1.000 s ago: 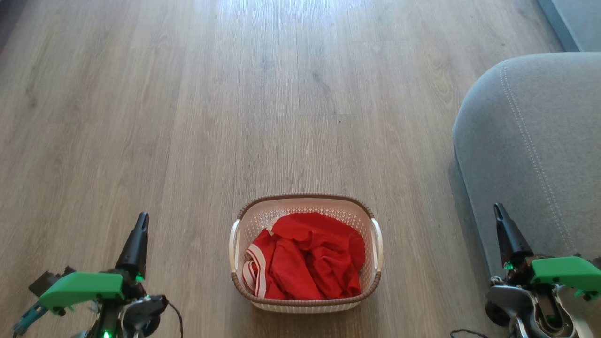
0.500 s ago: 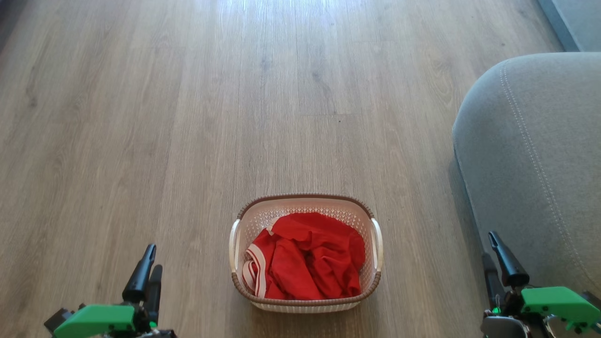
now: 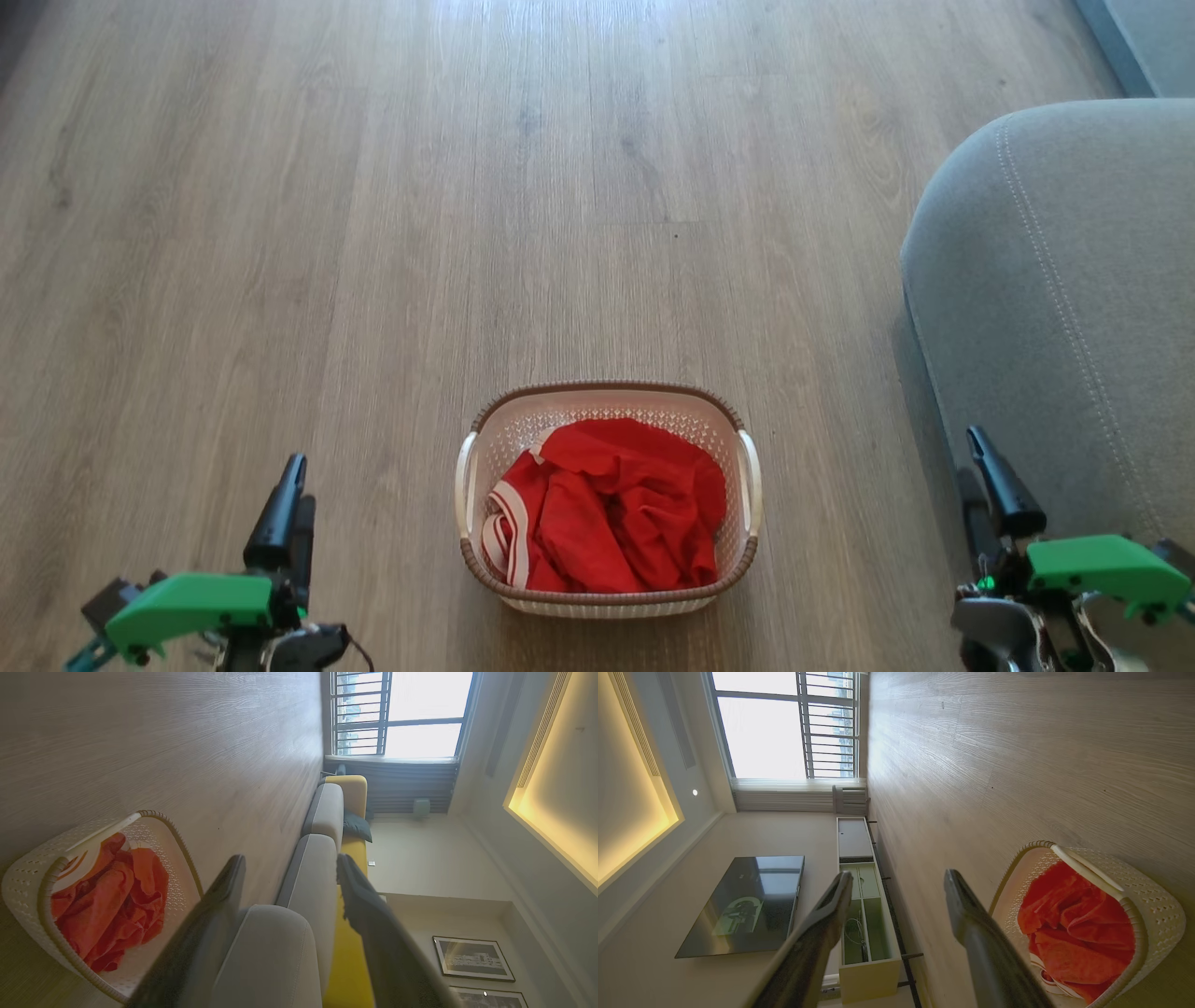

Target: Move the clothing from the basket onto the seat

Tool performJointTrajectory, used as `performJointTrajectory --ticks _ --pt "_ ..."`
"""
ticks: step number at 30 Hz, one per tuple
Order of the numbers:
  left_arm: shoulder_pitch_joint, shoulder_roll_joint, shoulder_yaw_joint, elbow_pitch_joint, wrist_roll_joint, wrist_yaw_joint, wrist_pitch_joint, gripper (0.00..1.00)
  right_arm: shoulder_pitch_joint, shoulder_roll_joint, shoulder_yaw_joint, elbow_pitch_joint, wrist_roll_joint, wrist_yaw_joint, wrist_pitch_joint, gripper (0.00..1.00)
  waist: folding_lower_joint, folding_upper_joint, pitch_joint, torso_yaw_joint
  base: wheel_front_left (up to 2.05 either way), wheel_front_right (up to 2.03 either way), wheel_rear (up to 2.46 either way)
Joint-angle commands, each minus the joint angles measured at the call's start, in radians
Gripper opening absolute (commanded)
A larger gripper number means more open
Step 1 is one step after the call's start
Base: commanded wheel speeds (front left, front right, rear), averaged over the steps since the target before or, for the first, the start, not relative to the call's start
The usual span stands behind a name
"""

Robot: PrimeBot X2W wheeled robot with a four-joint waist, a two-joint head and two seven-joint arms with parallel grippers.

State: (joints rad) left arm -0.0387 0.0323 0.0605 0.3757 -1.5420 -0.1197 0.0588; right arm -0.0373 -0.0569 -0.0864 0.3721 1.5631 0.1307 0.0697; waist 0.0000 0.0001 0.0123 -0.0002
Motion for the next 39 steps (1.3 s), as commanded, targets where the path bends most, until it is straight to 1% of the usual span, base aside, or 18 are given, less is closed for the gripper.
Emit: performJointTrajectory --ticks 1,7,14,15,21,39 --pt "-0.064 0.006 0.001 -0.028 0.023 -0.002 -0.011 1.00 -0.061 -0.029 0.011 -0.031 -0.018 0.000 -0.012 1.00 0.0000 -0.0001 0.001 0.000 0.00 0.00 0.00" --pt "-0.084 0.007 -0.002 -0.029 0.106 -0.002 -0.029 1.00 -0.091 -0.055 0.047 -0.020 -0.068 0.000 -0.037 1.00 0.0000 -0.0001 0.004 0.000 0.00 0.00 0.00" --pt "-0.105 0.008 -0.004 -0.034 0.219 -0.003 -0.049 1.00 -0.122 -0.069 0.060 -0.015 -0.157 0.000 -0.058 1.00 0.0000 -0.0001 0.008 0.000 0.00 0.00 0.00" --pt "-0.105 0.008 -0.004 -0.034 0.219 -0.003 -0.049 1.00 -0.122 -0.069 0.060 -0.015 -0.157 0.000 -0.058 1.00 0.0000 -0.0001 0.008 0.000 0.00 0.00 0.00" --pt "-0.120 0.008 -0.011 -0.036 0.328 -0.001 -0.067 1.00 -0.143 -0.081 0.081 -0.013 -0.240 0.000 -0.076 1.00 0.0000 -0.0001 0.011 0.000 0.00 0.00 0.00" --pt "-0.165 0.012 -0.063 -0.030 0.656 0.027 -0.119 1.00 -0.208 -0.127 0.168 0.022 -0.459 0.000 -0.129 1.00 0.0000 -0.0001 0.015 0.000 0.00 0.00 0.00"
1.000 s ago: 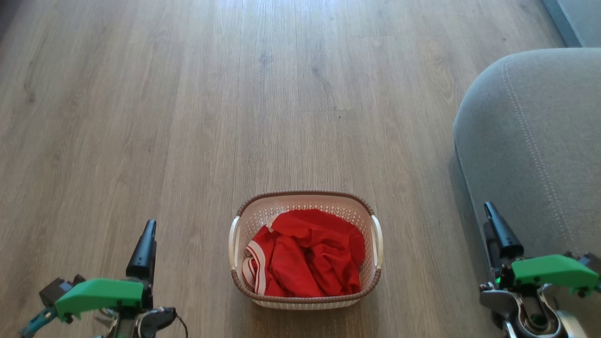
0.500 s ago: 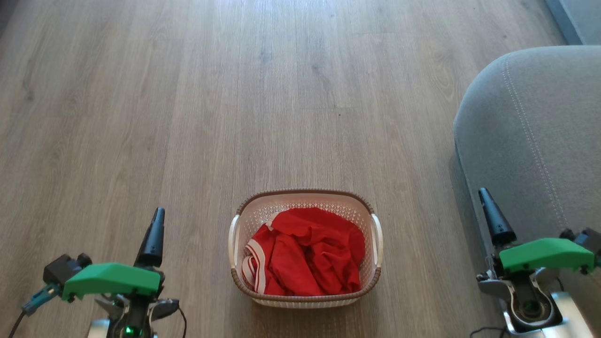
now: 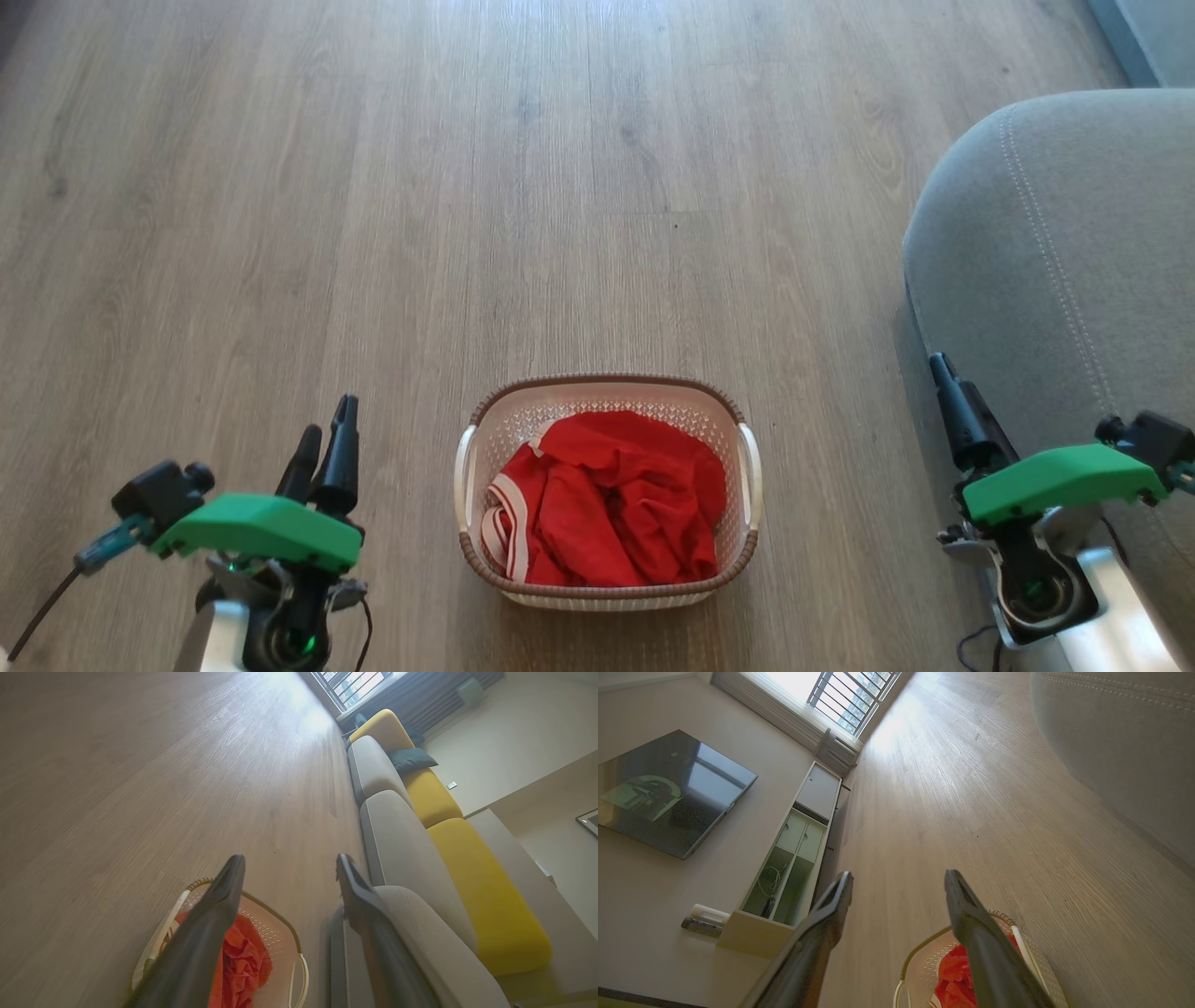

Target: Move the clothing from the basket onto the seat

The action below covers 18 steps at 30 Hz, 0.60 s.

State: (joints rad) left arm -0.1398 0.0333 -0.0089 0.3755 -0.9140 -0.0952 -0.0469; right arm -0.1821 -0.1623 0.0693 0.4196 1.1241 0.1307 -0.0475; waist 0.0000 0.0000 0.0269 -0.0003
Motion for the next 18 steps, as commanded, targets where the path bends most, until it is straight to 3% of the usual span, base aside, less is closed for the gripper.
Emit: performJointTrajectory --ticks 1,11,18 --pt "-0.067 0.011 0.003 -0.028 0.044 0.006 -0.017 1.00 -0.066 -0.025 0.018 -0.022 -0.032 0.000 -0.015 1.00 0.0000 0.0000 0.001 0.001 0.00 0.00 0.00" --pt "-0.099 0.018 -0.023 -0.006 0.184 0.039 -0.046 1.00 -0.116 -0.049 0.071 0.032 -0.126 0.000 -0.044 1.00 0.0000 0.0000 0.004 0.002 0.00 0.00 0.00" --pt "-0.120 0.033 -0.032 0.000 0.283 0.089 -0.066 1.00 -0.149 -0.063 0.085 0.057 -0.205 0.000 -0.065 1.00 0.0000 0.0000 0.004 0.006 0.00 0.00 0.00"
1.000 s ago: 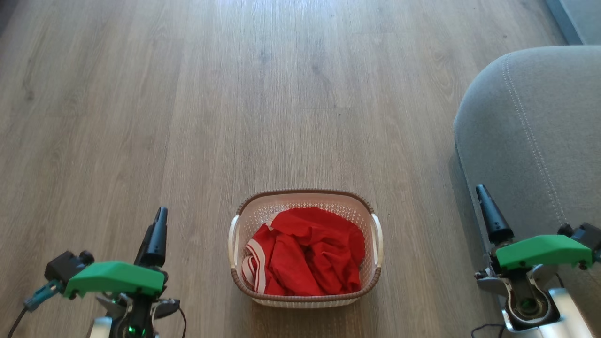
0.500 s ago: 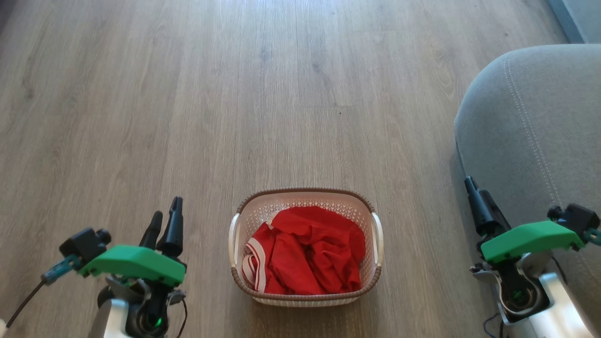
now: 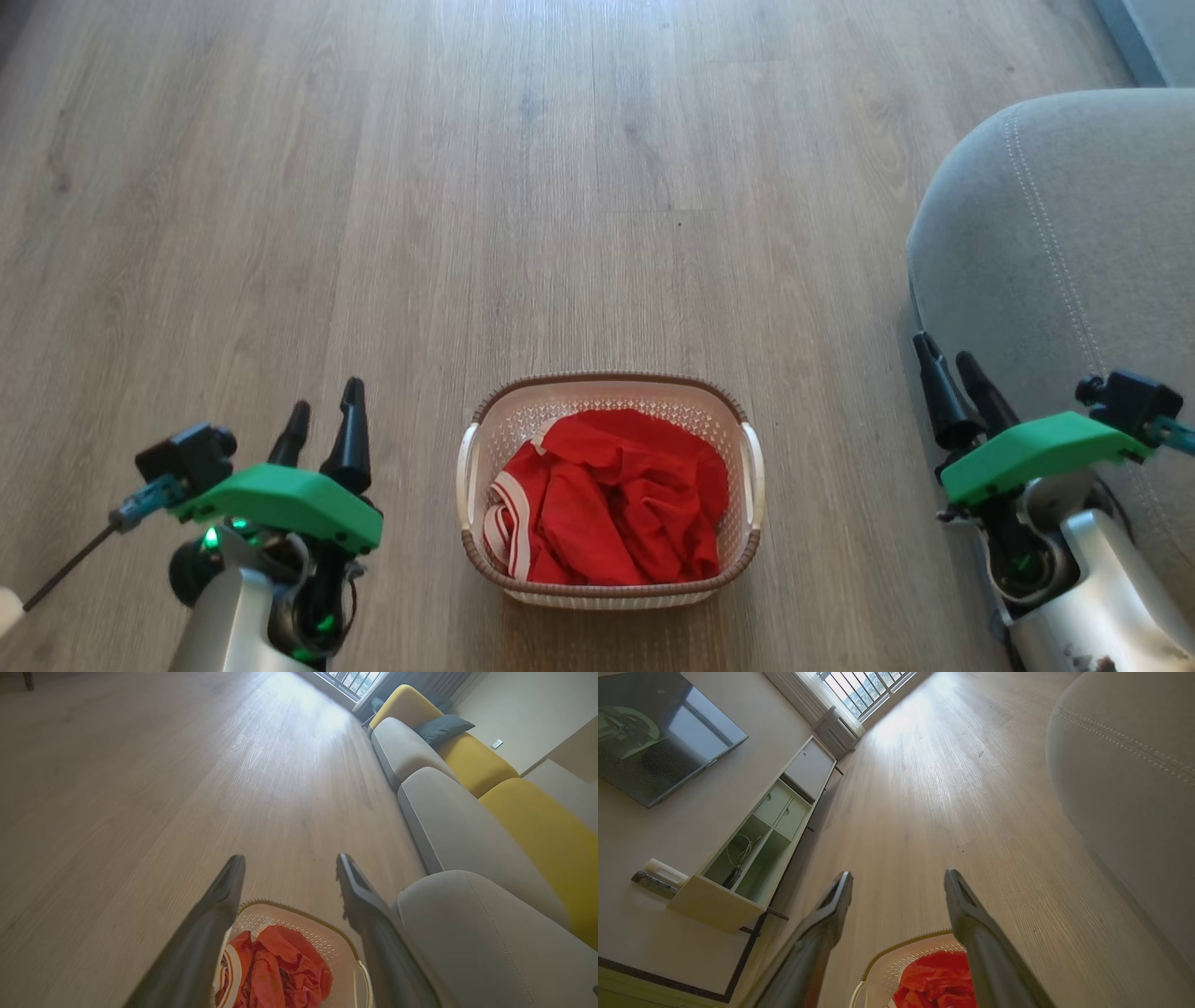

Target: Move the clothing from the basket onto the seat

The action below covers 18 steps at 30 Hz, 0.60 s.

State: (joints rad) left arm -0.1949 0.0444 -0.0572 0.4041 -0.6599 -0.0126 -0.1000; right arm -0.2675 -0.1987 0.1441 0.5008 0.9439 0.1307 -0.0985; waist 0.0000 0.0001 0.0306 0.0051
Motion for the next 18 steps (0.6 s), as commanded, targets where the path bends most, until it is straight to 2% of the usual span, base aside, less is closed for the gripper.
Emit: performJointTrajectory --ticks 1,18 --pt "-0.068 0.024 0.016 -0.028 0.041 0.013 -0.016 1.00 -0.068 -0.028 0.006 -0.022 -0.037 0.000 -0.017 1.00 0.0000 -0.0001 0.000 0.001 0.00 0.00 0.00" --pt "-0.118 0.043 -0.007 -0.027 0.228 0.054 -0.066 1.00 -0.131 -0.053 0.016 0.017 -0.218 0.000 -0.067 1.00 0.0000 -0.0001 0.008 0.001 0.00 0.00 0.00"
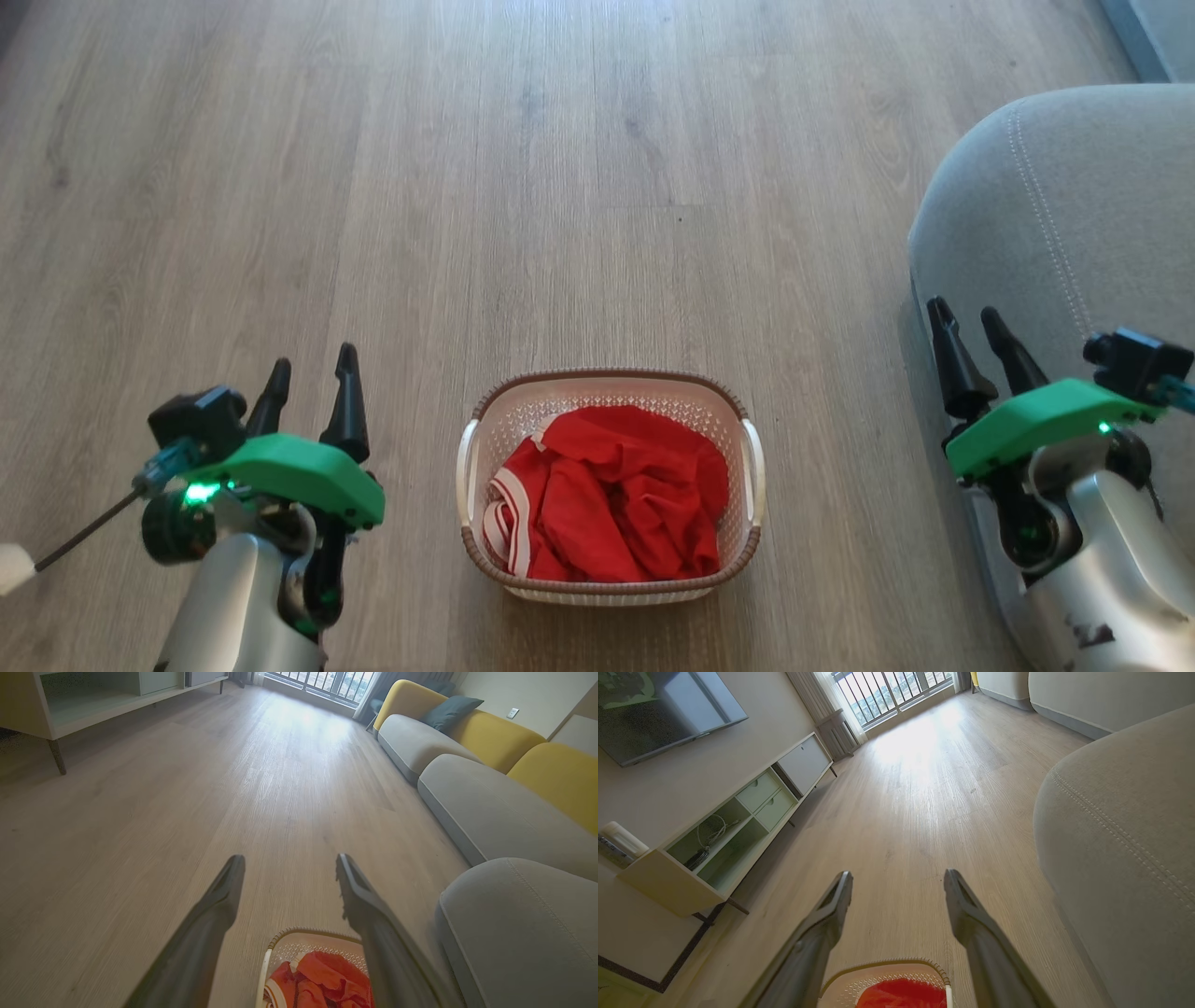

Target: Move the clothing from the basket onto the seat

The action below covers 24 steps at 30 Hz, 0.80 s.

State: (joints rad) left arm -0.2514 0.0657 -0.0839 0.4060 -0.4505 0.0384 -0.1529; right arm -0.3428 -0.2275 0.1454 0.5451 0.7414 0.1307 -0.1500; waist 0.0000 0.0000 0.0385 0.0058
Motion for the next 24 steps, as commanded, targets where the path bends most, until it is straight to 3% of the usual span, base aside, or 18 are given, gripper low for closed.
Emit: performJointTrajectory --ticks 1,24 --pt "-0.066 0.022 0.019 -0.028 0.030 0.004 -0.016 1.00 -0.063 -0.026 0.018 -0.023 -0.024 0.000 -0.018 1.00 0.0000 0.0000 0.001 0.000 0.00 0.00 0.00" --pt "-0.145 0.020 0.007 -0.006 0.308 0.041 -0.083 1.00 -0.176 -0.071 0.084 0.044 -0.243 0.000 -0.086 1.00 0.0000 0.0000 0.017 0.003 0.00 0.00 0.00"
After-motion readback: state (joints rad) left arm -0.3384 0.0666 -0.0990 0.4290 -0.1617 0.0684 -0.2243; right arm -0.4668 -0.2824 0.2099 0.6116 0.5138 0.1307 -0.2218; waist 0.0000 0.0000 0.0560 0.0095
